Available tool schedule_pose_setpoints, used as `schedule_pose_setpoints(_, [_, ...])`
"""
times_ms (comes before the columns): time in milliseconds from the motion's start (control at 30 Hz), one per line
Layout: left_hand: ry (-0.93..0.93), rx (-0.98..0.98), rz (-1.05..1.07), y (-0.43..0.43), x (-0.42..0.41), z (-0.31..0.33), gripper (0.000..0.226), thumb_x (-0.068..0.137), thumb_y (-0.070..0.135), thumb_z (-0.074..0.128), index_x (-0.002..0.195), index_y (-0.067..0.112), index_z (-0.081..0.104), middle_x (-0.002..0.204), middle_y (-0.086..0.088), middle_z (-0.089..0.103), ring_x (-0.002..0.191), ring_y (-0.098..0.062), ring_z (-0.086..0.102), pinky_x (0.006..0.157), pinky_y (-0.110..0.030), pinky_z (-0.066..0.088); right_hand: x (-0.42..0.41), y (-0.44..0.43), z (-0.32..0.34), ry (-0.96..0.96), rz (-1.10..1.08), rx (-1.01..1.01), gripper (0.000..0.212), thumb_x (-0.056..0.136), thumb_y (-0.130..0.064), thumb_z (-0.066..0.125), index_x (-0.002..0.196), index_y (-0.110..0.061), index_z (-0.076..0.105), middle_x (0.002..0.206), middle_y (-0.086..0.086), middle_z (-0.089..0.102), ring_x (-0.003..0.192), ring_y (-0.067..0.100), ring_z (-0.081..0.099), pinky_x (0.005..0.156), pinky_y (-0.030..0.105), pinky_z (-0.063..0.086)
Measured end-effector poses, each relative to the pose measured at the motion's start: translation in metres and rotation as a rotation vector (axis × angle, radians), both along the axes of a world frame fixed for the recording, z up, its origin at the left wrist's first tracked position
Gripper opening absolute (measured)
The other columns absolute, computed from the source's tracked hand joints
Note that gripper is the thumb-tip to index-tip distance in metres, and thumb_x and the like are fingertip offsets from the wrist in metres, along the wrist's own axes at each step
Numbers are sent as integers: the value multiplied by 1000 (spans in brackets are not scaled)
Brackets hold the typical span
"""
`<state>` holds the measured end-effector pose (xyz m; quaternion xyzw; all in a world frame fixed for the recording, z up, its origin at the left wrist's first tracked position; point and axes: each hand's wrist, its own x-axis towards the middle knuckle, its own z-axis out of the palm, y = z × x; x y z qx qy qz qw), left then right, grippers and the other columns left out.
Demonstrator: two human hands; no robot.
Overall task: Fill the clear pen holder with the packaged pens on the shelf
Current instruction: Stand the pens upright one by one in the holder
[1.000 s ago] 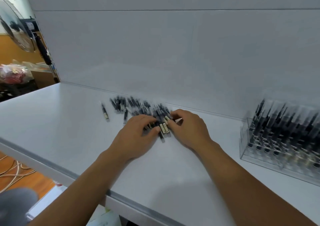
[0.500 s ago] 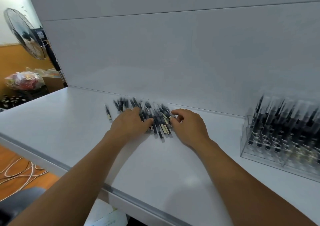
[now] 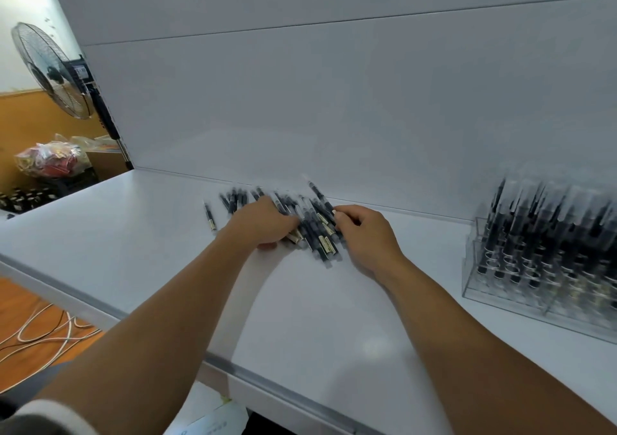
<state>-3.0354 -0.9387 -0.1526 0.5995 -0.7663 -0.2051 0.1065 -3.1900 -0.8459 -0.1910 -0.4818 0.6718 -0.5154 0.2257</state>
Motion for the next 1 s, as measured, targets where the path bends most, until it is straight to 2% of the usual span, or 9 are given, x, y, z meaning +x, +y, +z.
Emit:
schedule_pose_setpoints(167, [-65, -41, 14, 0, -6, 0, 35, 87, 42, 49, 73, 11, 52, 49, 1, 60, 43, -15, 56, 59, -23, 51, 0, -1, -2, -30, 6, -4, 21, 98, -29, 52, 96, -25, 72, 83, -9, 69, 75, 10, 60, 71, 26, 47])
schedule_pose_setpoints(300, [-35, -43, 2, -2, -5, -1, 37, 86, 44, 51, 71, 11, 57, 57, -2, 64, 52, -18, 60, 73, -29, 57, -1, -2, -3, -53, 21, -8, 16, 96, -28, 56, 98, -25, 71, 86, -9, 69, 81, 10, 63, 74, 23, 50])
schedule_pose_setpoints(433, [51, -96, 21, -1, -3, -3, 30, 86, 41, 54, 74, 13, 49, 66, -2, 58, 65, -19, 55, 64, -28, 45, 0, -2, -4, -87, 31, -31, 9, 93, -28, 61, 95, -24, 70, 86, -9, 69, 84, 11, 65, 77, 25, 52])
schedule_pose_setpoints(533, [219, -74, 24, 3, -3, -5, 25, 84, 36, 56, 78, 17, 42, 70, -1, 52, 70, -21, 51, 65, -31, 41, 0, -2, -4, -119, 36, -40, 8, 93, -26, 63, 98, -24, 68, 90, -8, 69, 85, 10, 66, 77, 22, 51])
schedule_pose_setpoints(667, [604, -12, 2, 16, 1, -2, 23, 85, 33, 59, 90, 12, 51, 69, -2, 61, 61, -20, 60, 75, -38, 56, 2, 3, 4, -158, 53, -75, 14, 96, -20, 57, 107, -25, 65, 94, -7, 69, 88, 7, 64, 69, 11, 45])
schedule_pose_setpoints(733, [708, -27, -31, 29, 1, 4, 23, 88, 31, 59, 97, 11, 53, 73, -3, 62, 58, -17, 57, 66, -33, 51, 5, 6, 10, -178, 59, -81, 21, 99, -16, 52, 112, -25, 66, 93, -8, 68, 83, 2, 61, 61, 4, 42])
schedule_pose_setpoints(800, [757, -59, -70, 41, 2, 8, 17, 90, 27, 57, 98, 12, 54, 75, -7, 61, 60, -16, 54, 61, -31, 45, 10, 10, 17, -186, 52, -90, 23, 98, -13, 51, 109, -20, 70, 90, -8, 68, 79, 4, 61, 59, 6, 42])
schedule_pose_setpoints(900, [867, -32, -147, 58, 2, 14, 10, 91, 18, 54, 95, 10, 50, 78, -20, 58, 61, -14, 59, 59, -32, 55, 15, 18, 30, -238, 42, -87, 17, 99, -15, 51, 106, -20, 65, 93, -7, 67, 82, 7, 61, 55, 8, 44])
schedule_pose_setpoints(1000, [1036, 47, -210, 74, -1, 19, 7, 94, 2, 46, 94, 8, 46, 66, -7, 56, 58, -15, 63, 53, -23, 51, 14, 34, 44, -193, 33, -94, 12, 98, -18, 53, 107, -22, 60, 92, -7, 70, 83, 7, 64, 60, 11, 48])
